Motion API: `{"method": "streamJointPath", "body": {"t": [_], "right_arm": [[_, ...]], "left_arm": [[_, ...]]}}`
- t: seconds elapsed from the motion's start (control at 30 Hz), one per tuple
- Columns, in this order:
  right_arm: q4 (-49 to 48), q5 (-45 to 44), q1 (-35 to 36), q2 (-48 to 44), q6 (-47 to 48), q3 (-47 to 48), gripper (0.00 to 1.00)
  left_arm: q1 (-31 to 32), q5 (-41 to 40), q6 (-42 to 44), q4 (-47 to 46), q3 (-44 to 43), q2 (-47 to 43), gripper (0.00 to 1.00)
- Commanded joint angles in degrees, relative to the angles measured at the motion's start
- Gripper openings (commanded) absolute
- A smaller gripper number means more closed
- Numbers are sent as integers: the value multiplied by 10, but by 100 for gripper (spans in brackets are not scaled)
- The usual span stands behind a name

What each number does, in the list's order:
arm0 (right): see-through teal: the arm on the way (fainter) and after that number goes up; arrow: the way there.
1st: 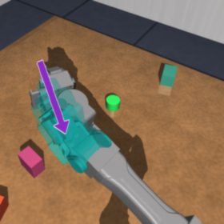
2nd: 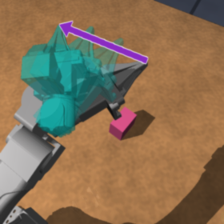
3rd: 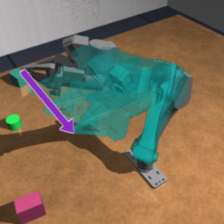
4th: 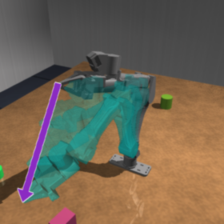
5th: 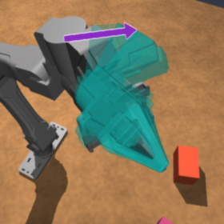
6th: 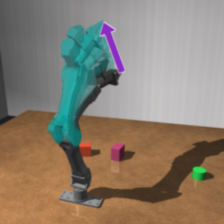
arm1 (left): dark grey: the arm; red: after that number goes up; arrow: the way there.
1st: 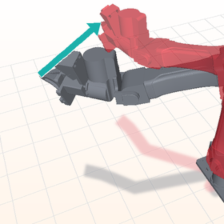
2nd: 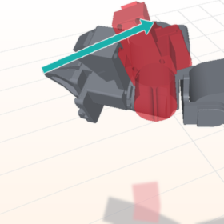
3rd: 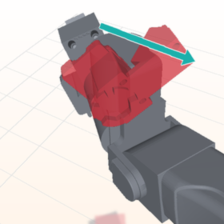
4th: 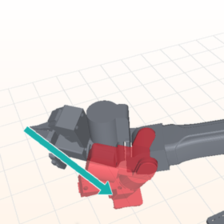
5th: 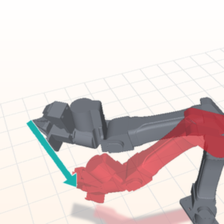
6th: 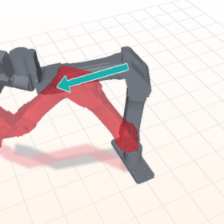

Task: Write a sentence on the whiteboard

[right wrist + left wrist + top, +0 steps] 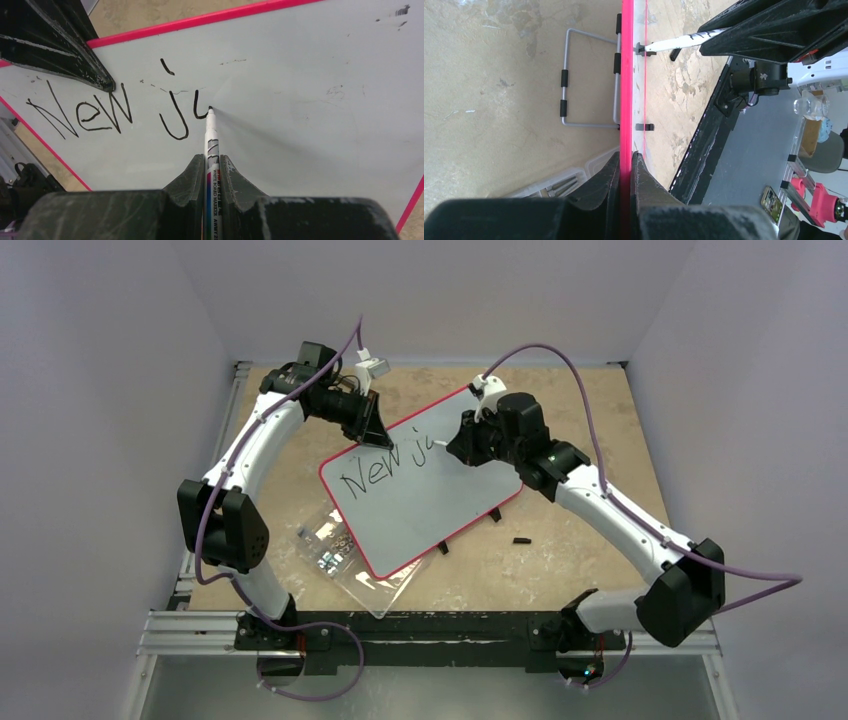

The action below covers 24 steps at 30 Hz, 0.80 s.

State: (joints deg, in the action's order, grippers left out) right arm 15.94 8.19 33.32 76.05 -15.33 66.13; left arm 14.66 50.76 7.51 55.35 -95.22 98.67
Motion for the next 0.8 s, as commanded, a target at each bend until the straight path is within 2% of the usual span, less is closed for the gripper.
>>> {"method": "streamJointPath", "body": {"t": [0.0, 0.17, 0.4, 0.77], "right_arm": [[-11, -41, -5, 15, 10, 41, 0], [-10, -27, -5, 23, 11, 56, 0], [-32, 35, -5, 23, 8, 50, 0], [-33, 44, -5, 21, 7, 31, 0]], "left_arm": [[6, -7, 24, -8, 0, -30, 0], [5, -4, 22, -10, 0, -29, 0], [6, -3, 21, -11, 0, -30, 0], [6, 0, 20, -12, -1, -32, 0]]}}
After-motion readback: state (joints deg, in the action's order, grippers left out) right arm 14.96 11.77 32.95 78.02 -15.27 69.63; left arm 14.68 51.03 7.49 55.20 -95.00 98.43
